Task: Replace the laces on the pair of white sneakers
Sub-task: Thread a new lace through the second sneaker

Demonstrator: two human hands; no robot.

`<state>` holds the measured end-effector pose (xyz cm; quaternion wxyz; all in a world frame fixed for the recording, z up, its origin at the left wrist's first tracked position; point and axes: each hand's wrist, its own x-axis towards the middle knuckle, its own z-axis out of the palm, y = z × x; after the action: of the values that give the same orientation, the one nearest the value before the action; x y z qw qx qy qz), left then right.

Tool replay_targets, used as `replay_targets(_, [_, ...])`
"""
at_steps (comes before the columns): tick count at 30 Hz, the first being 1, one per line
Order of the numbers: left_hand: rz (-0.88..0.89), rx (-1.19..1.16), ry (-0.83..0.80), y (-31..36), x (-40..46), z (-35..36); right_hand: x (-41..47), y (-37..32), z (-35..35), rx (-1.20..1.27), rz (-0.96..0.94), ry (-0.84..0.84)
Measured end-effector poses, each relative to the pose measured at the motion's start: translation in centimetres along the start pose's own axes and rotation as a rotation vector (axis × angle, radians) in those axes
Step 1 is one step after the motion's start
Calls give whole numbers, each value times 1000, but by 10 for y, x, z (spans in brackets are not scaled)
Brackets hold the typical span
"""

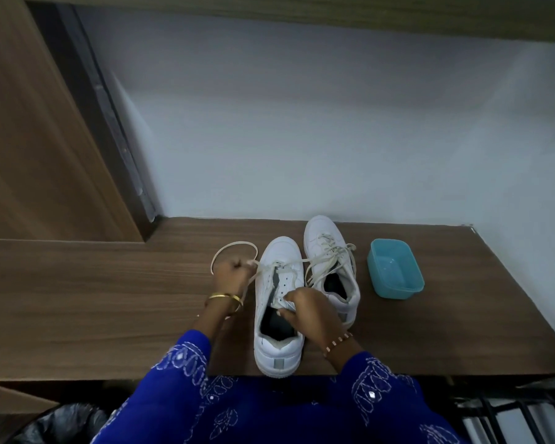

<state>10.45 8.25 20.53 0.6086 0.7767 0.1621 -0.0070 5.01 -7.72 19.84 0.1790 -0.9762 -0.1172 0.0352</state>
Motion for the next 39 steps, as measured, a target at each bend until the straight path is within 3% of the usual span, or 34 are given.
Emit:
replay_targets(2, [-140,-538,23,9,-2,-7,0,-1,-1,-2,3,-17])
replay_targets(4, [-194,-906,12,21,-3,-18,1,-1,-1,6,19,-38])
replay_targets(6, [-213,-1040,74,30,1,-35,2,0,0,16,37,-43])
replay_targets(8, [-165,-1018,196,37,7,-55,4,0,2,16,55,-53])
replay_targets(10, [-127,-868,265,40,12,-71,5,0,3,16,56,-59])
replay_targets(12, [-96,-500,243,36,13,-78,5,0,3,27,63,-62])
replay_targets(15, [-58,217,41,24,7,-66,5,0,4,47,76,-56])
replay_targets(17, [31,538,-68,15,1,-49,4,0,4,57,73,-53])
replay_targets(23, [198,766,-226,8,-7,-2,3,2,5,72,89,-44])
replay_targets(27, [231,816,-178,8,-9,1,3,0,3,68,88,-63])
replay_targets(31, [215,541,-93,10,-6,-2,3,1,6,87,97,-71])
replay_targets(36, [-59,-501,-147,30,-13,-8,2,1,5,85,115,-37])
replay_targets(39, [-41,-699,-62,42,-12,-22,1,2,8,102,125,-49])
